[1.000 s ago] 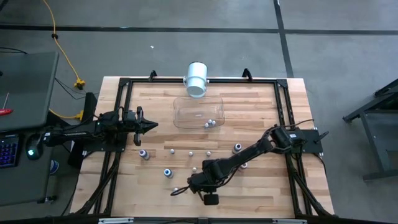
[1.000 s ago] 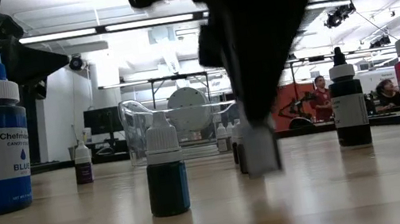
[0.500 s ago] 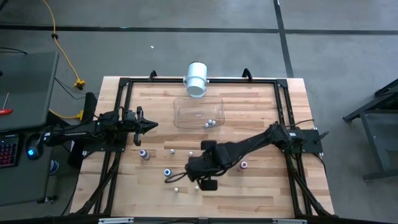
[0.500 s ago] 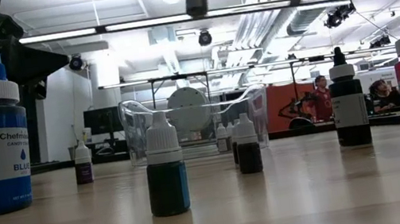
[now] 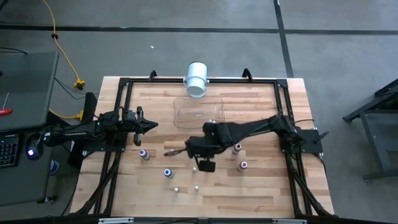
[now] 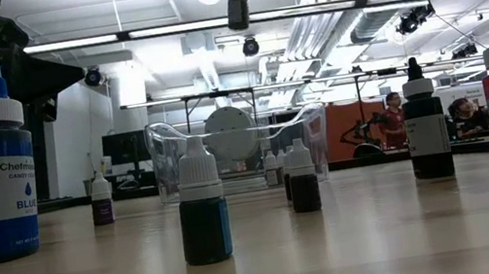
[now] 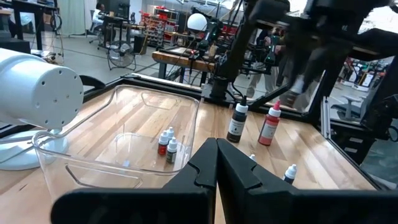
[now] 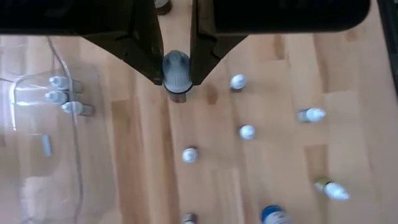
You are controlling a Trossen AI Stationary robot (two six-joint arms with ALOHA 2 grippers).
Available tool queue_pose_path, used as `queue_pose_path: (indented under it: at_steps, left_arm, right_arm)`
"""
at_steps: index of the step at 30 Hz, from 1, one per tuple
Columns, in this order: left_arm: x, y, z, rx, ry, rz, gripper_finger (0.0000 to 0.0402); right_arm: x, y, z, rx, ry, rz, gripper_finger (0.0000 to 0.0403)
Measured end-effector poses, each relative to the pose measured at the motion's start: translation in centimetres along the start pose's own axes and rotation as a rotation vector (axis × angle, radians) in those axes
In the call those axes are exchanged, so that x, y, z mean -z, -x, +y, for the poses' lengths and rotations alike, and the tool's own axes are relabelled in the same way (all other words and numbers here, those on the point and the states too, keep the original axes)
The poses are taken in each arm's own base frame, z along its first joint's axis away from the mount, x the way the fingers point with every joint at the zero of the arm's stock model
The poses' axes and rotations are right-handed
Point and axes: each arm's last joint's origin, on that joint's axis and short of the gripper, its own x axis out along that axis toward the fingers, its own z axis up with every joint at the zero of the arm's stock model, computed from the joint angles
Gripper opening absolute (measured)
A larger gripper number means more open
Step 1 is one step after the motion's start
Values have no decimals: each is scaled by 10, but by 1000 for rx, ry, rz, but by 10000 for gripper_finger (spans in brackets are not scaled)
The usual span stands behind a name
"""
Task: Pick & Place food coloring
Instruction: Put the small brown food coloring bottle into the transparent bin
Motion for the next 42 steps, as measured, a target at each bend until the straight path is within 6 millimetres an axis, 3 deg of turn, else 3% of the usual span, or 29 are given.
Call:
queue_pose_path:
  at_steps: [14,23,28,34,42]
  left_arm:
    - [0,0,0,0,0,0,1]
    - [0,0,0,0,0,0,1]
    - [0,0,0,0,0,0,1]
    - [0,0,0,-1,0,0,1]
    - [0,0,0,-1,0,0,1]
  right_arm:
    - [-24,-12,-100,61,-186,15,46]
    - [-13,-54,-150,86,-408,167,46]
    - [-5,-76,-165,97,-521,215,46]
    - [1,-99,-168,71,-608,222,50]
    - [6,-108,-170,82,-628,240,47]
